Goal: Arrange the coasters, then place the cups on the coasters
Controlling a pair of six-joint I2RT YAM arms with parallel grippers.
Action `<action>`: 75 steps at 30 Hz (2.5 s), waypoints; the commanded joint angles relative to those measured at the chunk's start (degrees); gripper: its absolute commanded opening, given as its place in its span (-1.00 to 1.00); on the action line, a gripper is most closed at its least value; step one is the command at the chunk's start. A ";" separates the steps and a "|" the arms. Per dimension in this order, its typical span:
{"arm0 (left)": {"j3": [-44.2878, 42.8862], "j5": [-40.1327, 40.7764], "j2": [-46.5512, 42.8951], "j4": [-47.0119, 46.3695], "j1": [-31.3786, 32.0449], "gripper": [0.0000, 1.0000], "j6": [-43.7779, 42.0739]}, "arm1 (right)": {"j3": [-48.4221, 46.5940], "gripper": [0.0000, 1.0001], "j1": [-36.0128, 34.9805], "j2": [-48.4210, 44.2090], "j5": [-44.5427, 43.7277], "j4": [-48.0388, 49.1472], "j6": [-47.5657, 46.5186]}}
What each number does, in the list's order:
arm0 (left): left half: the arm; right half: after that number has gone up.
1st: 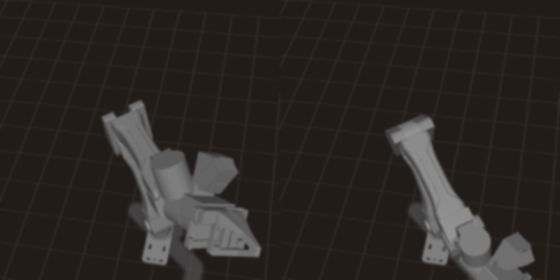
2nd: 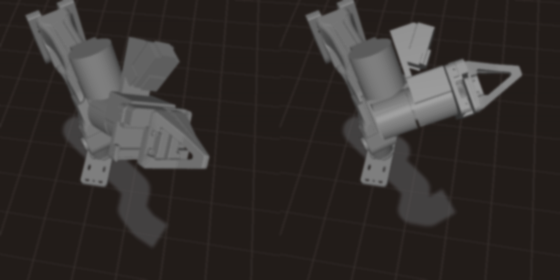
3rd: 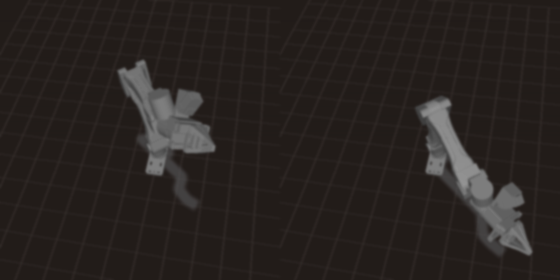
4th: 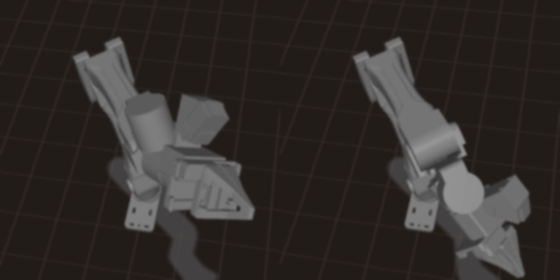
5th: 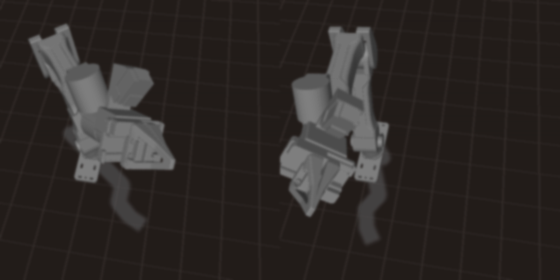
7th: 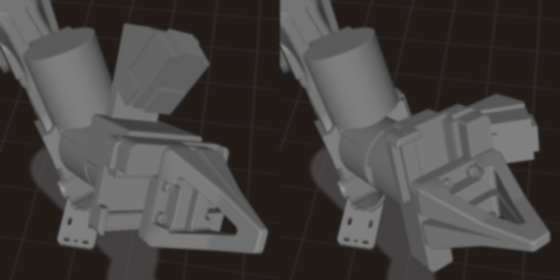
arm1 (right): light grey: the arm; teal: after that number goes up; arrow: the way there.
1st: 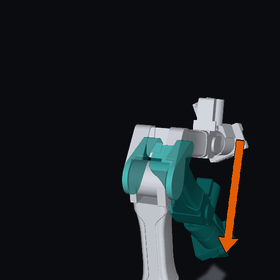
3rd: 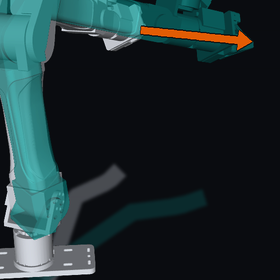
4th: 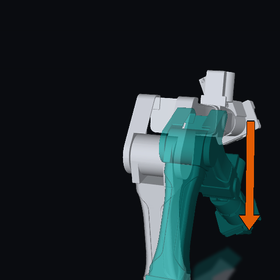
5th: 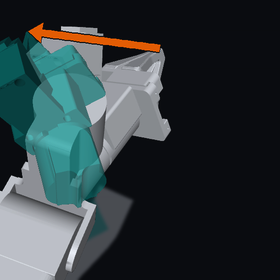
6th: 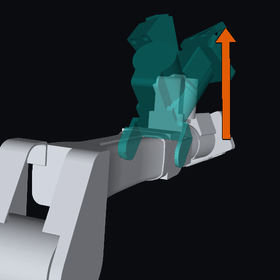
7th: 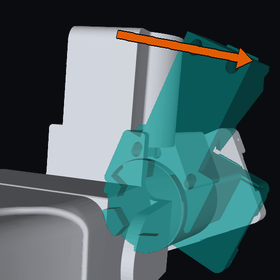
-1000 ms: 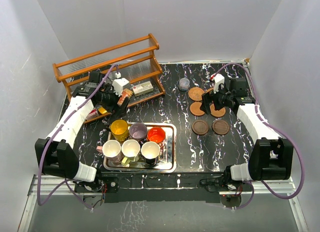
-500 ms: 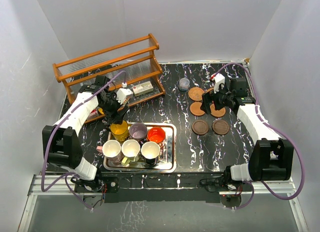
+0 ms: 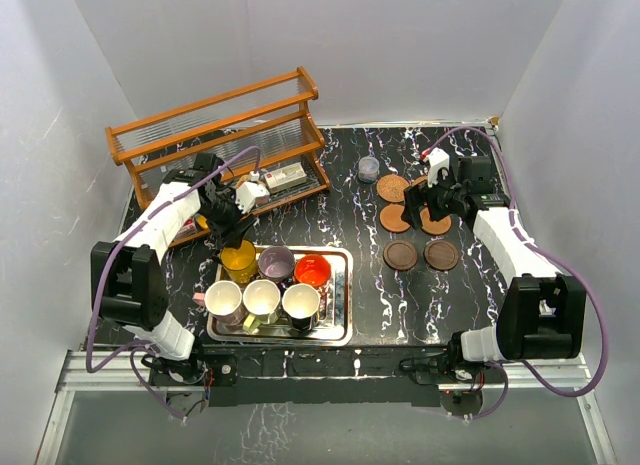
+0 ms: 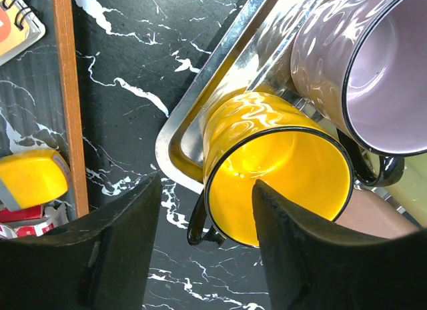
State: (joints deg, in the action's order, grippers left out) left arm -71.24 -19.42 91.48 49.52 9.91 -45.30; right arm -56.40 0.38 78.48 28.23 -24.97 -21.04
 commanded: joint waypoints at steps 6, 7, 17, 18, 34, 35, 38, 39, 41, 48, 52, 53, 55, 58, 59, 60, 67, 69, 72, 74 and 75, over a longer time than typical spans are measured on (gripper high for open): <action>-0.10 -4.02 0.36 1.01 0.02 0.00 -1.97 | -0.41 0.97 -0.13 0.78 0.85 3.03 0.02; -0.12 -4.11 0.51 0.94 0.02 -0.02 -1.98 | -0.44 0.97 -0.20 0.68 0.88 2.88 0.03; 0.06 -5.79 2.77 1.14 0.09 -0.18 -2.95 | 0.36 0.97 -0.12 -0.96 0.00 3.50 -0.32; 0.16 -5.80 2.81 1.31 0.10 -0.21 -3.03 | 0.34 0.97 -0.12 -0.89 -0.01 3.45 -0.30; 2.09 -1.15 1.69 1.62 0.09 -0.64 -3.67 | 0.38 0.97 -0.12 -0.56 0.02 3.32 -0.23; 2.03 -0.44 1.54 1.73 0.11 -0.66 -3.80 | 0.41 0.97 -0.12 -0.56 0.04 3.38 -0.30; 1.30 1.36 0.99 2.47 0.11 -0.75 -3.85 | 0.10 0.97 -0.12 -0.52 0.16 3.21 -0.23; 1.02 1.95 0.84 2.88 0.11 -0.78 -3.87 | 0.11 0.97 -0.04 -0.56 0.16 3.10 -0.17; 0.17 2.94 0.56 3.69 0.11 -0.83 -3.88 | 0.30 0.97 -0.11 -0.75 0.17 3.34 -0.23; -3.41 4.83 0.25 5.78 0.10 -1.00 -1.73 | 0.41 0.97 -0.12 -0.97 0.22 3.57 -0.12; -5.76 4.97 -0.04 6.47 0.11 -1.00 1.29 | 0.00 0.97 -0.12 -0.89 1.01 3.19 0.21; -6.29 4.90 -0.04 6.67 0.09 -1.00 1.87 | 0.11 0.97 -0.12 -0.95 1.10 3.20 0.21; -7.54 5.80 -0.19 6.72 0.11 -1.00 3.27 | 0.45 0.97 -0.11 -1.36 1.13 3.71 0.40; -10.22 8.01 0.19 6.99 0.10 -1.00 5.85 | 0.18 0.97 -0.12 -1.48 1.54 3.95 1.09; -11.40 8.30 0.46 7.43 0.11 -1.00 6.67 | 0.21 0.97 -0.11 -1.51 1.82 4.11 1.31; -12.44 8.34 0.72 7.78 0.11 -1.00 7.31 | 0.21 0.97 -0.12 -1.52 2.18 4.38 1.61; -19.38 7.75 1.57 6.97 0.31 -1.00 11.52 | -0.80 0.97 -1.41 -1.00 0.37 7.32 4.55; -21.30 7.48 1.71 5.59 0.85 -1.00 13.58 | -1.10 0.97 -2.63 -1.25 -0.75 8.32 4.76; -25.32 7.91 3.06 4.28 2.74 -1.00 17.35 | -2.97 0.97 -4.65 -1.18 -2.58 8.58 4.34; -28.20 8.19 4.43 4.13 4.74 -1.00 18.37 | -4.51 0.97 -5.75 -0.98 -2.93 8.45 3.89; -29.28 8.77 4.98 3.57 5.87 -1.00 18.92 | -5.30 0.97 -6.28 -0.80 -3.15 8.45 3.84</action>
State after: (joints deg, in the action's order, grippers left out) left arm -94.28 -10.55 95.61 55.16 12.01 -31.31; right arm -56.82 -3.84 79.11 26.74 -20.73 -17.45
